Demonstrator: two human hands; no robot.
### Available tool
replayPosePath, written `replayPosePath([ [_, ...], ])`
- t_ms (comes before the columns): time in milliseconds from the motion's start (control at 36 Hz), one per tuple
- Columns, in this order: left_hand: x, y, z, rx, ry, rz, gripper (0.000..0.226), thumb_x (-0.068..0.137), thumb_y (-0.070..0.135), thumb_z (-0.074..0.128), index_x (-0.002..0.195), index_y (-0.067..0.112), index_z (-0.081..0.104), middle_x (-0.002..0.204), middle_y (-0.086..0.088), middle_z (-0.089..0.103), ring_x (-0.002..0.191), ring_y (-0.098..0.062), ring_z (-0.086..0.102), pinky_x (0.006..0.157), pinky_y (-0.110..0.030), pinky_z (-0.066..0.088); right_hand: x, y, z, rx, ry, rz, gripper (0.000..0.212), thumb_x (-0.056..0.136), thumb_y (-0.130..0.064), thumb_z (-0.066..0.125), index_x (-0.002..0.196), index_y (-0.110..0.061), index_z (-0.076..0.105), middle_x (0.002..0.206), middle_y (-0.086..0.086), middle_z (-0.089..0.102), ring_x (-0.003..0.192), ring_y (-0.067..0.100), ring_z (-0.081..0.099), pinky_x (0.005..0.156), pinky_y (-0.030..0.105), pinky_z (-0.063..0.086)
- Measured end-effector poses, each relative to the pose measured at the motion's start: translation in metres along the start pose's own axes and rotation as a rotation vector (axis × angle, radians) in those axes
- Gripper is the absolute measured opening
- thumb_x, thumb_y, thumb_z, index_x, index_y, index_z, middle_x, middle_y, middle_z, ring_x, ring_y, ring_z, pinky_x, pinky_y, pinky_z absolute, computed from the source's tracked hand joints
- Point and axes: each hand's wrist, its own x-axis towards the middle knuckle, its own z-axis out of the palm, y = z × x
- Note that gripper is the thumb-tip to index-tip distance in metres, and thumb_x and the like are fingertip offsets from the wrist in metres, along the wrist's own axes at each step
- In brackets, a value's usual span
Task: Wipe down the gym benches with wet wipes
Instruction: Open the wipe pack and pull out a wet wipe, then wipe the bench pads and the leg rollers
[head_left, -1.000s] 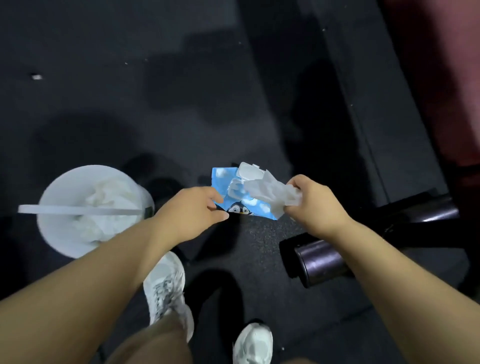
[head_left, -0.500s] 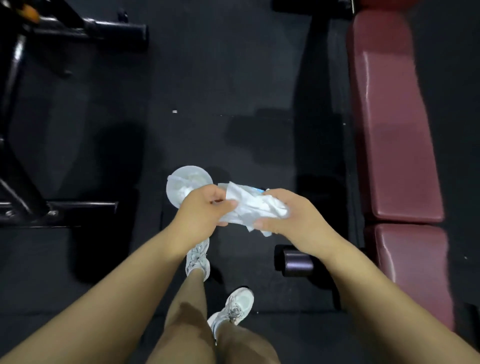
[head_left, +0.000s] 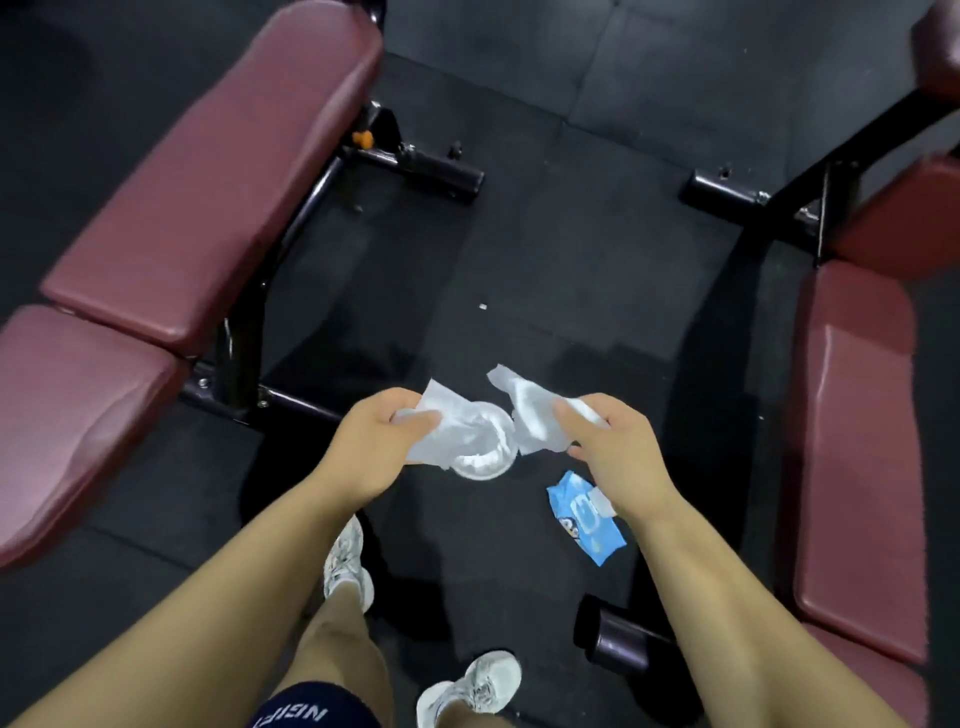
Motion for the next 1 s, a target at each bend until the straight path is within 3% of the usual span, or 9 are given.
replayPosePath([
  [139, 0.027, 0.006, -0.088, 0.058, 0.070, 0.038, 0.021, 0.086, 0.026, 0.064, 0.077, 0.008, 0.057, 0.066, 0.009, 0.048, 0.056, 0.001, 0.043, 0.053, -0.011, 0.035, 0.031, -0.051, 0.061, -0.145, 0.041, -0.087, 0.026, 0.087, -0.029, 0.062, 0.074, -0.006, 0.064, 0.068, -0.005, 0.061, 0.062, 0.003, 0.055, 0.064, 0.025, 0.044],
  [361, 0.075, 0.036, -0.211, 0.115, 0.127, 0.073, 0.023, 0.087, 0.029, 0.062, 0.084, 0.009, 0.054, 0.076, 0.002, 0.055, 0.061, -0.009, 0.047, 0.053, -0.018, 0.037, 0.076, -0.128, 0.158, -0.495, -0.004, -0.196, 0.011, 0.086, -0.014, 0.053, 0.081, -0.024, 0.052, 0.077, -0.007, 0.058, 0.065, 0.009, 0.052, 0.056, 0.022, 0.044],
  [444, 0.087, 0.046, -0.238, 0.052, 0.141, 0.088, 0.020, 0.090, 0.024, 0.059, 0.090, 0.005, 0.053, 0.079, -0.003, 0.058, 0.061, -0.010, 0.050, 0.044, -0.011, 0.039, 0.086, -0.150, 0.178, -0.539, -0.049, -0.206, 0.023, 0.088, -0.008, 0.049, 0.095, -0.031, 0.047, 0.085, -0.007, 0.058, 0.072, 0.018, 0.059, 0.066, 0.034, 0.055],
  [556, 0.104, 0.058, -0.258, -0.053, 0.116, 0.112, 0.009, 0.090, 0.018, 0.059, 0.096, 0.010, 0.059, 0.087, -0.002, 0.065, 0.071, -0.010, 0.060, 0.050, -0.008, 0.043, 0.100, -0.177, 0.194, -0.483, -0.078, -0.209, 0.063, 0.084, 0.005, 0.036, 0.122, -0.044, 0.048, 0.102, -0.015, 0.054, 0.086, 0.012, 0.058, 0.070, 0.020, 0.052],
  [694, 0.132, 0.076, -0.274, -0.109, 0.000, 0.135, 0.009, 0.091, 0.018, 0.059, 0.092, 0.013, 0.065, 0.090, -0.007, 0.069, 0.076, -0.017, 0.067, 0.059, -0.021, 0.051, 0.132, -0.205, 0.212, -0.477, -0.313, -0.245, 0.046, 0.084, -0.016, 0.060, 0.120, -0.044, 0.056, 0.122, -0.012, 0.042, 0.112, 0.006, 0.048, 0.080, 0.012, 0.039],
  [778, 0.157, 0.093, -0.280, -0.029, 0.000, 0.186, 0.008, 0.088, 0.023, 0.062, 0.087, 0.017, 0.068, 0.087, -0.002, 0.070, 0.075, -0.015, 0.066, 0.067, -0.027, 0.053, 0.161, -0.223, 0.229, -0.490, -0.447, -0.232, 0.045, 0.071, -0.046, 0.074, 0.111, -0.054, 0.056, 0.122, -0.017, 0.037, 0.112, 0.008, 0.049, 0.088, 0.026, 0.049],
  [833, 0.176, 0.106, -0.283, -0.038, -0.014, 0.209, 0.007, 0.087, 0.021, 0.063, 0.085, 0.018, 0.069, 0.083, 0.000, 0.071, 0.072, -0.012, 0.065, 0.067, -0.024, 0.051, 0.187, -0.235, 0.240, -0.524, -0.464, -0.285, 0.039, 0.062, -0.060, 0.074, 0.097, -0.046, 0.064, 0.119, -0.013, 0.047, 0.102, 0.007, 0.051, 0.084, 0.034, 0.051],
  [917, 0.213, 0.123, -0.288, -0.082, -0.024, 0.219, 0.005, 0.085, 0.015, 0.066, 0.084, 0.014, 0.070, 0.078, -0.001, 0.070, 0.068, -0.011, 0.064, 0.064, -0.021, 0.050, 0.228, -0.257, 0.249, -0.592, -0.425, -0.374, 0.029, 0.072, -0.051, 0.072, 0.065, -0.026, 0.060, 0.088, -0.008, 0.058, 0.075, 0.009, 0.056, 0.069, 0.030, 0.050],
  [1000, 0.258, 0.143, -0.291, -0.107, -0.040, 0.236, 0.002, 0.082, 0.004, 0.068, 0.084, 0.004, 0.069, 0.074, 0.000, 0.069, 0.067, -0.008, 0.063, 0.063, -0.018, 0.049, 0.272, -0.282, 0.244, -0.571, -0.347, -0.354, 0.025, 0.080, -0.035, 0.066, 0.061, -0.022, 0.055, 0.076, -0.006, 0.063, 0.069, 0.012, 0.059, 0.068, 0.032, 0.051],
])
